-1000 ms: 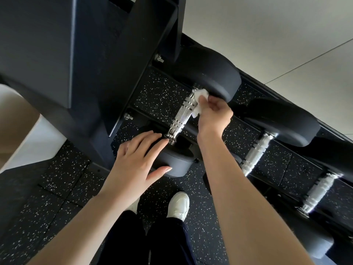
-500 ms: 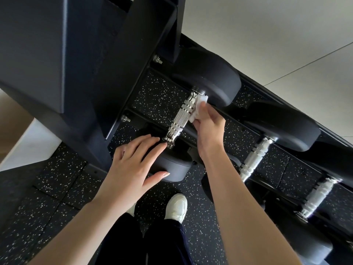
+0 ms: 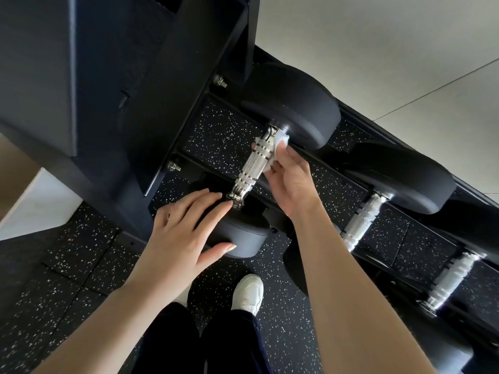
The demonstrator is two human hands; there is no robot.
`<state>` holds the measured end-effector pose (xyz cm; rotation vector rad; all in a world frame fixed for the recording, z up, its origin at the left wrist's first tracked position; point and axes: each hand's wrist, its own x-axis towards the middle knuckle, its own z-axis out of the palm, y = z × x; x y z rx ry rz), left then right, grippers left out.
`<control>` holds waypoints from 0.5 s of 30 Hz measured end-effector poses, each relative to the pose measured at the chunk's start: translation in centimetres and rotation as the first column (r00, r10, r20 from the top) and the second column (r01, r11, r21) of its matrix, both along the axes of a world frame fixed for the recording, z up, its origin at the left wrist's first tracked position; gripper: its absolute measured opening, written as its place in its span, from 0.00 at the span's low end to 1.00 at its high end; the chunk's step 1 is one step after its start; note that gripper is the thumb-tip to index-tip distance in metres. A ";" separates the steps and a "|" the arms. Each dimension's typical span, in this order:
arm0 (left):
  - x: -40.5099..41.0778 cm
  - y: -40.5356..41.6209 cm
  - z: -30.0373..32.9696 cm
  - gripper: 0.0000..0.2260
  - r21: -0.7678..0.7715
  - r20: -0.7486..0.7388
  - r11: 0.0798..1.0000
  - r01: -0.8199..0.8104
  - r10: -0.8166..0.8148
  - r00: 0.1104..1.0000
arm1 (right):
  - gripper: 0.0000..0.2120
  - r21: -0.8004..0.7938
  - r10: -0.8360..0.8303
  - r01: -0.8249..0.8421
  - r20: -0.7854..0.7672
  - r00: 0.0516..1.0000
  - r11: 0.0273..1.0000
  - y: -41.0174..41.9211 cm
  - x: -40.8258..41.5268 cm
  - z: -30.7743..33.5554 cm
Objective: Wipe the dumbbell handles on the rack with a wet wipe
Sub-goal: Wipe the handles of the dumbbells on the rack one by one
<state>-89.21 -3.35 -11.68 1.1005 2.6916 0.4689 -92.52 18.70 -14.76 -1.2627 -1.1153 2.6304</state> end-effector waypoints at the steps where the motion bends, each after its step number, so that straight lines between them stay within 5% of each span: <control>1: 0.0 -0.1 0.0 0.25 -0.002 -0.005 1.000 -0.002 0.002 1.000 | 0.06 -0.022 0.021 -0.021 -0.003 1.000 1.000 0.0 0.3 -0.1; 5: -0.1 -0.1 0.1 0.25 -0.005 -0.008 1.000 0.003 -0.003 1.000 | 0.20 -0.071 0.168 -0.167 0.006 0.986 0.983 -0.4 1.9 -0.5; 15: 0.1 -0.1 0.1 0.25 -0.001 -0.009 1.000 -0.004 0.004 1.000 | 0.11 0.093 0.519 -0.528 0.103 0.849 0.844 -1.4 3.9 -0.8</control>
